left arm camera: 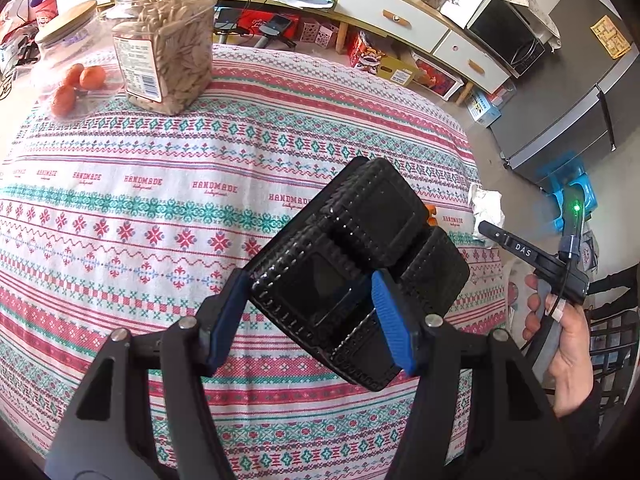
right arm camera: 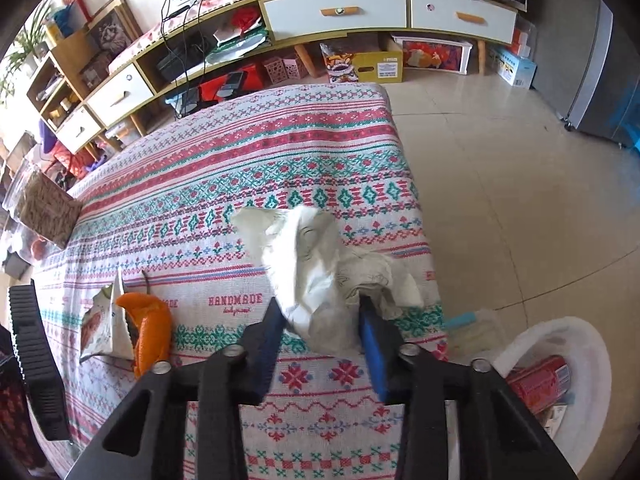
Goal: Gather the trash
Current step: 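Grasp the crumpled white paper with the right tool, then carry the white paper over the bucket and open the right tool while the left tool carries the tray, then lower the black tray into the bucket and open the left tool, then grasp the white nut snack packet with the left tool, then grasp the orange carrot-shaped toy with the right tool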
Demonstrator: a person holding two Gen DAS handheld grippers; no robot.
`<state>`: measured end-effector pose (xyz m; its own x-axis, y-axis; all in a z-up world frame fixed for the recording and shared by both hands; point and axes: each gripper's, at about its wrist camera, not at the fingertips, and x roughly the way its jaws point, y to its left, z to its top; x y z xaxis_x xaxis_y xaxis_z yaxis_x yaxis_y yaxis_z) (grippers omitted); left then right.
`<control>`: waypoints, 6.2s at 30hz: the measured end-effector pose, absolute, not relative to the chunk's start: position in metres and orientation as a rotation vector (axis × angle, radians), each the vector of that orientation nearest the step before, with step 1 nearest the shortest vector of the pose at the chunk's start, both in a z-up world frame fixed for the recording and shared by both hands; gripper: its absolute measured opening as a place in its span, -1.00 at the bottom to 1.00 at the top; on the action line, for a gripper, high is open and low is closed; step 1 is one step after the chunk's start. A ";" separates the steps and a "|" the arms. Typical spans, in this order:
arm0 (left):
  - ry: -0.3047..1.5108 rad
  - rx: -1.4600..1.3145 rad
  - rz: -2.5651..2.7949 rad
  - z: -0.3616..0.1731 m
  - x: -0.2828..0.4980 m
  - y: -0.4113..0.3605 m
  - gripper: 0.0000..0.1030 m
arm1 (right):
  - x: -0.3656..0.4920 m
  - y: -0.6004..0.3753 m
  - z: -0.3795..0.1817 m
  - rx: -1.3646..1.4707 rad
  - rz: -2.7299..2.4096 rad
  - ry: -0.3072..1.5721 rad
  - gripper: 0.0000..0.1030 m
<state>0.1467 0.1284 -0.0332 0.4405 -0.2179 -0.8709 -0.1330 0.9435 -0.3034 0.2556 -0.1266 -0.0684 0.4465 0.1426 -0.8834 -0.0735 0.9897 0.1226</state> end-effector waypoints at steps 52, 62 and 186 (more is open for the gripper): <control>1.127 -0.167 -0.260 -0.042 0.138 -0.029 0.26 | 0.111 -0.317 -0.034 0.214 -0.013 1.140 -0.42; 1.133 -0.115 -0.303 -0.047 0.154 -0.077 0.26 | 0.099 -0.345 -0.029 0.287 -0.029 1.120 -0.01; 1.111 -0.409 -0.129 -0.041 0.143 0.142 -0.90 | 0.236 -0.021 -0.087 -0.050 0.345 1.162 0.20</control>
